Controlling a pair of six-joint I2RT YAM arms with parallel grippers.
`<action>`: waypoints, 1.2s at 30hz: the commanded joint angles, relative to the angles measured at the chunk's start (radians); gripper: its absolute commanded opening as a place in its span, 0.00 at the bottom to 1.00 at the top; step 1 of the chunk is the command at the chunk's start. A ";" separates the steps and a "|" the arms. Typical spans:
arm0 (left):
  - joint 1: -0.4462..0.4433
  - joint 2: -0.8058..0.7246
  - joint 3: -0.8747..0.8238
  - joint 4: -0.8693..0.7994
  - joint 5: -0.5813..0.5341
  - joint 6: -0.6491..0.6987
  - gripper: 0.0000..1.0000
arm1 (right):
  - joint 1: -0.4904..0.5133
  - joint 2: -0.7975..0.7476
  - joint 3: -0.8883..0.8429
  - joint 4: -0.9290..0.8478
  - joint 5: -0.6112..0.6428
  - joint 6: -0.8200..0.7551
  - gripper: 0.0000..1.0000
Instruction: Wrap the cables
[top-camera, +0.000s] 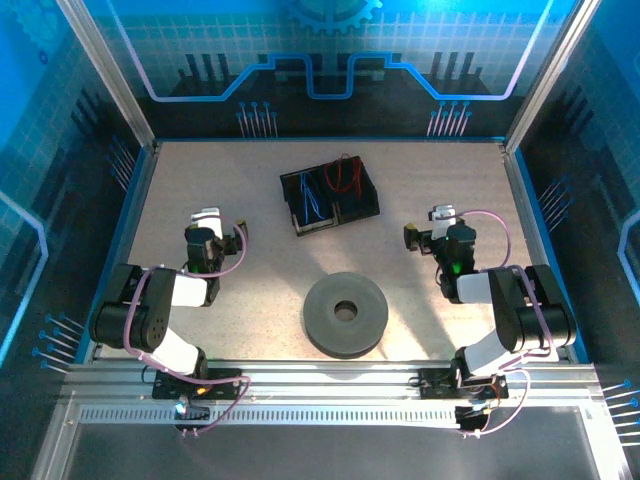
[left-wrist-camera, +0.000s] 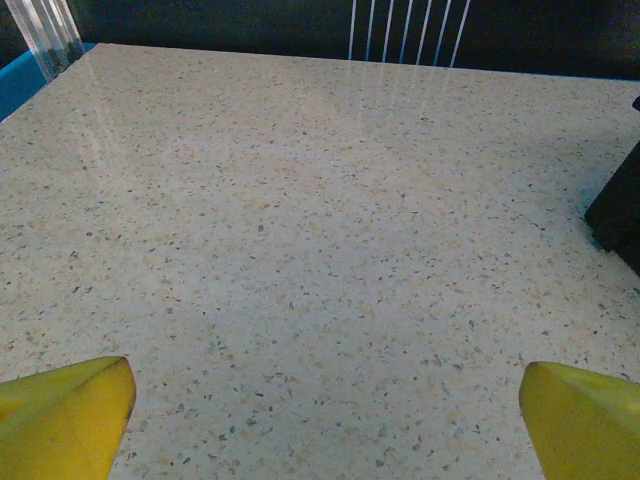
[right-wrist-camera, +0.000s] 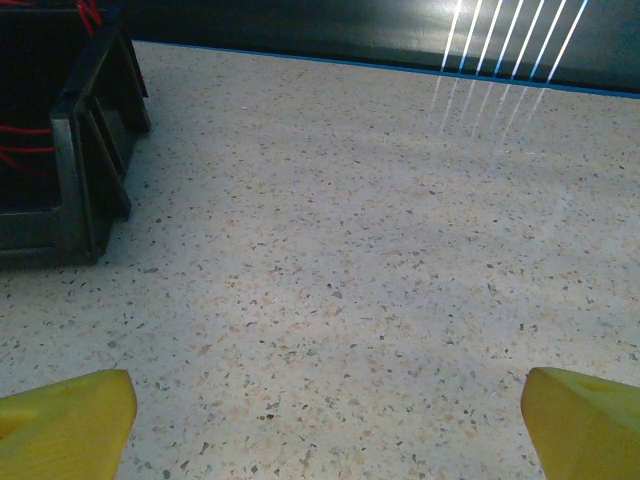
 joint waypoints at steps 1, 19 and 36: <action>0.005 0.002 0.014 0.014 0.018 0.011 0.99 | -0.004 0.002 0.020 0.005 -0.014 -0.010 1.00; -0.025 -0.110 -0.037 0.023 -0.073 0.022 1.00 | 0.066 -0.077 -0.060 0.096 0.086 -0.069 1.00; -0.053 -0.837 0.261 -1.109 0.206 -0.446 0.99 | 0.232 -0.810 0.304 -1.130 0.051 0.365 1.00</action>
